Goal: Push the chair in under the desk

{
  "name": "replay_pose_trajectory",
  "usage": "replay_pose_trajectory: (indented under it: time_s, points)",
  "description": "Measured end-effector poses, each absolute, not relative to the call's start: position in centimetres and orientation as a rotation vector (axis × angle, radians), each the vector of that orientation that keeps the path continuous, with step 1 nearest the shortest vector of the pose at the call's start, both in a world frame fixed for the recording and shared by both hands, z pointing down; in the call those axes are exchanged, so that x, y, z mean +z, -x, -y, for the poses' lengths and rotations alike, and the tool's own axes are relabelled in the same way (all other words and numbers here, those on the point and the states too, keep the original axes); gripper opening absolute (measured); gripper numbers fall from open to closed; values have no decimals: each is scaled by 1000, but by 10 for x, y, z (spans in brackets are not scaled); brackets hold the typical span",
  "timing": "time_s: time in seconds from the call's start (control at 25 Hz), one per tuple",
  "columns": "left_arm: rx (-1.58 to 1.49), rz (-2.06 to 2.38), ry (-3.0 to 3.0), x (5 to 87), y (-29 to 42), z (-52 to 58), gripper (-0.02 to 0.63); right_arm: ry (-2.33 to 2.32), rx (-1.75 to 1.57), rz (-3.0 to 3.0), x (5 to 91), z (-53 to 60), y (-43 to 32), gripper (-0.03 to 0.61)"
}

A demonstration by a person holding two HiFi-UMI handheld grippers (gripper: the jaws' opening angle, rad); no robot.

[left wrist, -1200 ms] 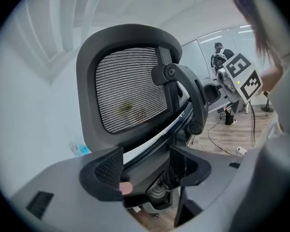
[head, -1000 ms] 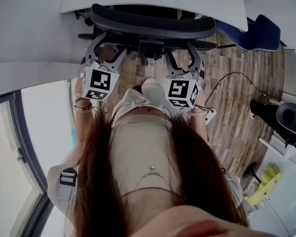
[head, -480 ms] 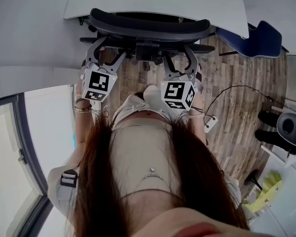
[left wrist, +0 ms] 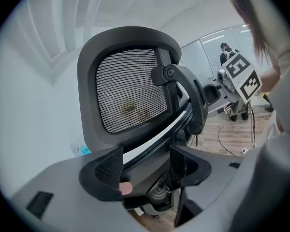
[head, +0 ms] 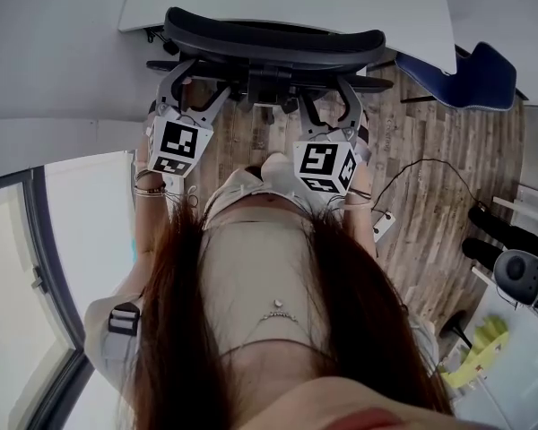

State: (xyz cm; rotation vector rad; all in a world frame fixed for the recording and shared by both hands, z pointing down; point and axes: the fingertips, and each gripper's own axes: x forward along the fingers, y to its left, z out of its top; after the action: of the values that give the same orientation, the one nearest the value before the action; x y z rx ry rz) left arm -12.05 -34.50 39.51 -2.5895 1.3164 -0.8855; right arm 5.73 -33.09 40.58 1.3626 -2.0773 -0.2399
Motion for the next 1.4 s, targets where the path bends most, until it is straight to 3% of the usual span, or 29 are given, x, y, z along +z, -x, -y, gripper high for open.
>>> replay_pose_trajectory:
  time_s: [1.4]
  points:
    - [-860,-1363,2587,396,119,386,288,-1331,-267,2108,406,378,-58,275]
